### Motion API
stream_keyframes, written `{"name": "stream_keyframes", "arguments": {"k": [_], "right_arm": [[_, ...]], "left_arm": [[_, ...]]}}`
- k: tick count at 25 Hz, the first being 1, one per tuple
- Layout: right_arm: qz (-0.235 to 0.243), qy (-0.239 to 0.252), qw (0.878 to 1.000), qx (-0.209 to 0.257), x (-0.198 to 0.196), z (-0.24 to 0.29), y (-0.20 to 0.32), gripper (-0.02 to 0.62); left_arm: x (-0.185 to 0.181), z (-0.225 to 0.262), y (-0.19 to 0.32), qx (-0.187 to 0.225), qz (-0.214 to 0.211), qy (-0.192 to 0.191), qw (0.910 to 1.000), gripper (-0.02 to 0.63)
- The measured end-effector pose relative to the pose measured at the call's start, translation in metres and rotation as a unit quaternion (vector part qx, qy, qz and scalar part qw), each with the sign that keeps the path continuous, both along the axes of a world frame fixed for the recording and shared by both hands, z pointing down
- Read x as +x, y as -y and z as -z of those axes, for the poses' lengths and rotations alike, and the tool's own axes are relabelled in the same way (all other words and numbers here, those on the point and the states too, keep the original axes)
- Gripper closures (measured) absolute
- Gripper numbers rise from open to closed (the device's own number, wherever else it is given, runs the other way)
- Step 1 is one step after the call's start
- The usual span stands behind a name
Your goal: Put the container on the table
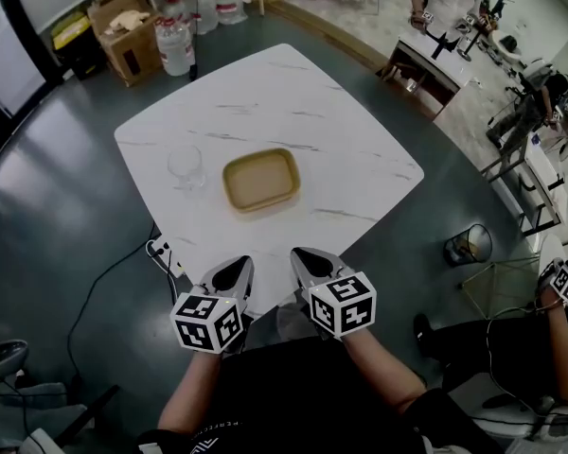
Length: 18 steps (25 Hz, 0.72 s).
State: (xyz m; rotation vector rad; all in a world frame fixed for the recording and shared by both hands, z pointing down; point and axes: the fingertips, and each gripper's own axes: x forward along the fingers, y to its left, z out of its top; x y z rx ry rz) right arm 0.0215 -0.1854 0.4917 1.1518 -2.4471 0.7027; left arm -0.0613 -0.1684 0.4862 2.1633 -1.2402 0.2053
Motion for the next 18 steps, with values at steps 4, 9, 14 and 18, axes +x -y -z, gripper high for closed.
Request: {"name": "stream_keyframes", "arguments": {"k": [4, 9, 14, 18], "right_arm": [[0.0, 0.001, 1.0, -0.001, -0.0032, -0.0007, 0.0024, 0.597], [0.001, 0.005, 1.0, -0.005, -0.0044, -0.0022, 0.0026, 0.597], [0.003, 0.003, 1.0, -0.009, -0.0057, -0.0021, 0.0041, 0.597], [0.004, 0.002, 1.0, -0.011, -0.0077, -0.0032, 0.0057, 0.597]], "left_arm": [[-0.0037, -0.0015, 0.0014, -0.002, 0.001, -0.002, 1.0, 0.612], [-0.0049, 0.0002, 0.0031, 0.001, 0.006, -0.005, 1.0, 0.612], [-0.0043, 0.0029, 0.0052, 0.004, 0.005, -0.008, 0.9999, 0.612], [-0.0062, 0.0002, 0.0056, 0.001, 0.005, -0.009, 0.9999, 0.612]]}}
